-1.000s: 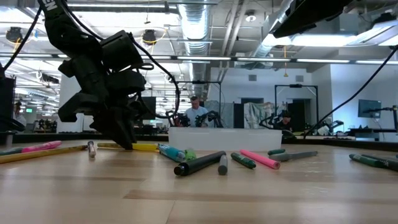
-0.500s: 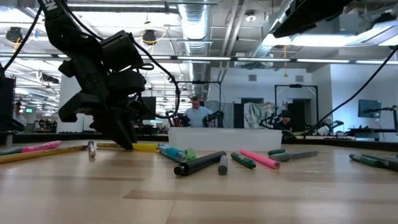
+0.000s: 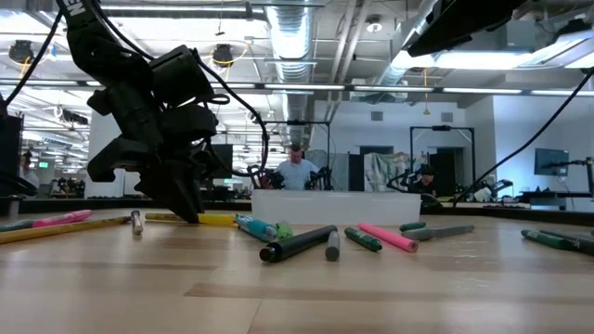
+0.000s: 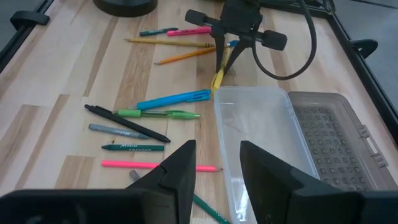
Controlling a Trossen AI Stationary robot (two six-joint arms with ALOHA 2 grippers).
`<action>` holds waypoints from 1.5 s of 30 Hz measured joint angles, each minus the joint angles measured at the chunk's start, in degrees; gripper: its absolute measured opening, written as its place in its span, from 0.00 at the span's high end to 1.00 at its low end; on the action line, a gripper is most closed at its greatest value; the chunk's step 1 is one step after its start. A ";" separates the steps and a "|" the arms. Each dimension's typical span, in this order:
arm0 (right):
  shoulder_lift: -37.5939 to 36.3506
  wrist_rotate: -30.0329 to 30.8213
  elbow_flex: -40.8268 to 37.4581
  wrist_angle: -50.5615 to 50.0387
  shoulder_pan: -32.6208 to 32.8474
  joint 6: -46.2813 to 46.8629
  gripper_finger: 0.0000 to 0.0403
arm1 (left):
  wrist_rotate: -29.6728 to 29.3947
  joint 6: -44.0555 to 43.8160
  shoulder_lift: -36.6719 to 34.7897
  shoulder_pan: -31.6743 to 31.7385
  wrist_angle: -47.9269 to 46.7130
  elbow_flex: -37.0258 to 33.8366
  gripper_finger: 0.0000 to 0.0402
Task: Pick & place school supplies into a supply box
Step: Put the yellow pen into the supply box
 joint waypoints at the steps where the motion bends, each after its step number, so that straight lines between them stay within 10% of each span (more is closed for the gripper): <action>1: 0.00 0.00 0.00 0.00 0.00 0.00 0.71 | 0.00 0.01 0.00 0.00 0.00 0.00 0.91; 45: 0.02 0.11 0.00 -0.02 0.00 -0.50 0.71 | -4.97 0.42 -13.88 -0.07 -4.31 0.00 0.93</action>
